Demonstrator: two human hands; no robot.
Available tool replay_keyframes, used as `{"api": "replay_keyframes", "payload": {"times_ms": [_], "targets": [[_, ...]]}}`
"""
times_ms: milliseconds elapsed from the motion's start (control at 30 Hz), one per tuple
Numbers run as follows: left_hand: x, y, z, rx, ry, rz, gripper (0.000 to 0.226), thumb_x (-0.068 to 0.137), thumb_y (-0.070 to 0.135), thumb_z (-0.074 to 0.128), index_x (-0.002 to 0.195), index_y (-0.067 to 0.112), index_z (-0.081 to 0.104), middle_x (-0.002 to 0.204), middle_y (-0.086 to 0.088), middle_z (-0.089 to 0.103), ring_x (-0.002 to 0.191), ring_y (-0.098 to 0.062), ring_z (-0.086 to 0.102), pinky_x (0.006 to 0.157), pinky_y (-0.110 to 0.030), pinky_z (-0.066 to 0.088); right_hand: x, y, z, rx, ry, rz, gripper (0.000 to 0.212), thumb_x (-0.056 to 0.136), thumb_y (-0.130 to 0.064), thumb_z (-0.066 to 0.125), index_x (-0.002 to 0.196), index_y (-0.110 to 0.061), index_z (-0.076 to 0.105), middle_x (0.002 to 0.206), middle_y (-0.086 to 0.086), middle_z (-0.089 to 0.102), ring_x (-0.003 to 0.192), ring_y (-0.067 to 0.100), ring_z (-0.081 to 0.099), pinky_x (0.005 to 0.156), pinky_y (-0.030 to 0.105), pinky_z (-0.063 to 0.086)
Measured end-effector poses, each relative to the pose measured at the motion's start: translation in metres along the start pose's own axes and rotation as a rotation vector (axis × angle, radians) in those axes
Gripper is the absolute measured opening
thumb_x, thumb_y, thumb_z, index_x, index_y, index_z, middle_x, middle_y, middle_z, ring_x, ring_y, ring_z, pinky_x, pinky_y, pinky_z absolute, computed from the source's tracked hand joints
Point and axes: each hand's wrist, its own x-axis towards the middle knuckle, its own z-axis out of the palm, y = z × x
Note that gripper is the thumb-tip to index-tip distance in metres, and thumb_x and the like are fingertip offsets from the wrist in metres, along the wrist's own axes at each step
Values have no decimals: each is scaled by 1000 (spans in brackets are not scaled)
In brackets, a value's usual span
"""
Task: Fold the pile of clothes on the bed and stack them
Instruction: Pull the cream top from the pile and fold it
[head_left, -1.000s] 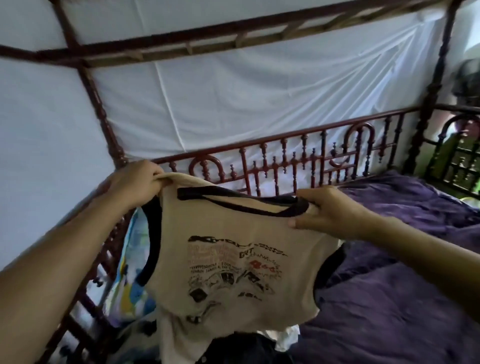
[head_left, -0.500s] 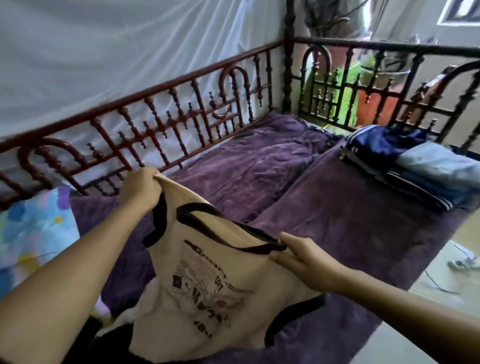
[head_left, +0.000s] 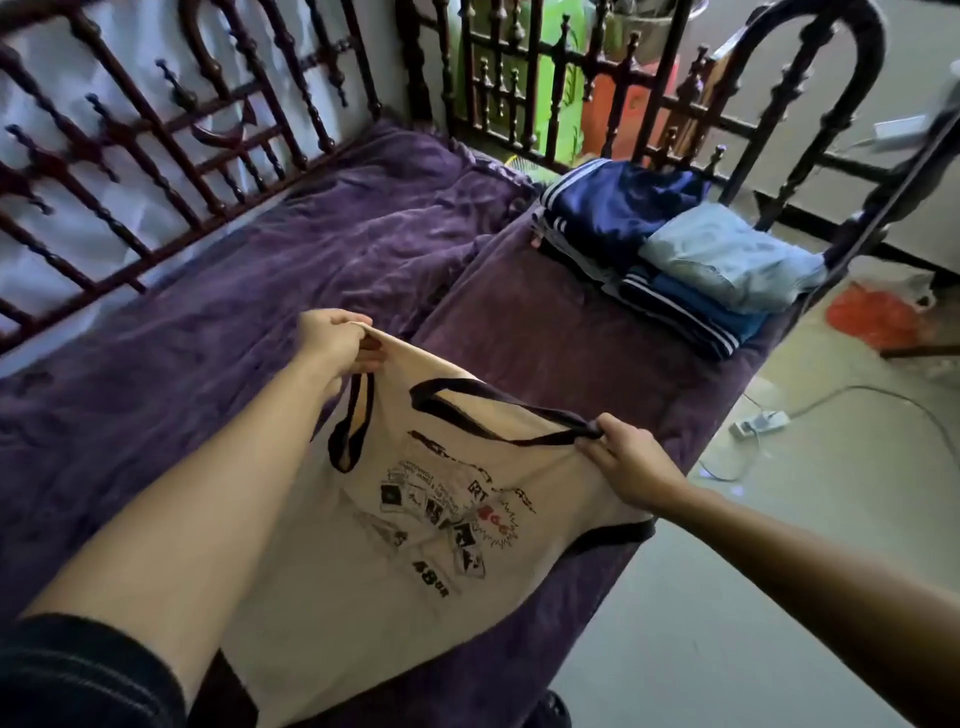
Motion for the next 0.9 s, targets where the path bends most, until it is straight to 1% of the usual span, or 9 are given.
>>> {"api": "replay_keyframes", "payload": {"times_ms": [167, 267, 367, 467, 533, 600, 667, 800, 900], "targets": [[52, 3, 95, -68, -103, -14, 21, 91, -3, 44, 94, 7, 63, 75, -11, 64, 63, -20, 65, 42, -22, 52, 80, 68, -35, -136, 31, 166, 20, 93, -48, 50, 87, -29, 47, 89, 3, 63, 86, 29, 57, 76, 43, 49], [86, 9, 140, -79, -119, -31, 21, 89, -2, 46, 87, 10, 64, 74, -13, 65, 64, -20, 66, 42, -22, 51, 124, 100, -55, -208, 63, 222, 23, 93, -51, 47, 88, -28, 46, 88, 4, 63, 86, 31, 58, 71, 41, 48], [115, 13, 183, -38, -143, -50, 26, 87, -1, 47, 77, 16, 64, 76, -11, 67, 72, -24, 69, 49, -26, 52, 163, 129, -69, -273, 53, 283, 25, 92, -54, 45, 88, -29, 44, 88, 6, 62, 85, 32, 58, 71, 42, 49], [139, 13, 224, 21, -171, -69, 24, 89, 2, 52, 79, 20, 65, 82, -7, 68, 81, -22, 69, 53, -26, 52, 202, 157, -76, -317, 52, 348, 27, 92, -56, 44, 89, -29, 44, 89, 4, 60, 84, 31, 55, 67, 37, 42], [156, 11, 245, 45, -196, -63, 17, 90, 8, 58, 99, 20, 65, 97, -6, 67, 82, -16, 66, 57, -27, 54, 234, 175, -76, -339, 35, 362, 28, 92, -57, 43, 91, -29, 44, 89, 4, 58, 82, 30, 53, 67, 37, 39], [172, 2, 260, 52, -244, -65, 45, 89, 12, 61, 132, 21, 51, 110, -3, 61, 79, -9, 61, 57, -23, 53, 267, 194, -69, -365, -9, 363, 28, 92, -56, 42, 92, -28, 46, 92, 8, 60, 83, 33, 55, 67, 38, 39], [182, -11, 262, 69, -225, -98, 63, 88, 14, 63, 144, 23, 35, 113, -2, 56, 81, -6, 59, 60, -24, 54, 295, 209, -60, -403, -78, 386, 27, 94, -51, 42, 101, -26, 48, 99, 13, 62, 85, 34, 56, 67, 38, 39], [181, -57, 227, 239, -65, -245, 58, 84, 15, 67, 137, 19, 45, 105, -4, 61, 97, -22, 63, 87, -42, 54, 326, 214, -44, -515, -165, 329, 33, 95, -35, 45, 125, -25, 44, 119, 11, 55, 106, 34, 52, 76, 40, 43], [158, -107, 187, 306, 74, -448, 33, 80, 14, 68, 112, 15, 61, 97, -11, 67, 100, -34, 64, 87, -46, 54, 330, 182, -21, -537, -186, 101, 35, 91, -30, 49, 126, -25, 49, 121, 4, 52, 111, 29, 49, 82, 41, 48]]}}
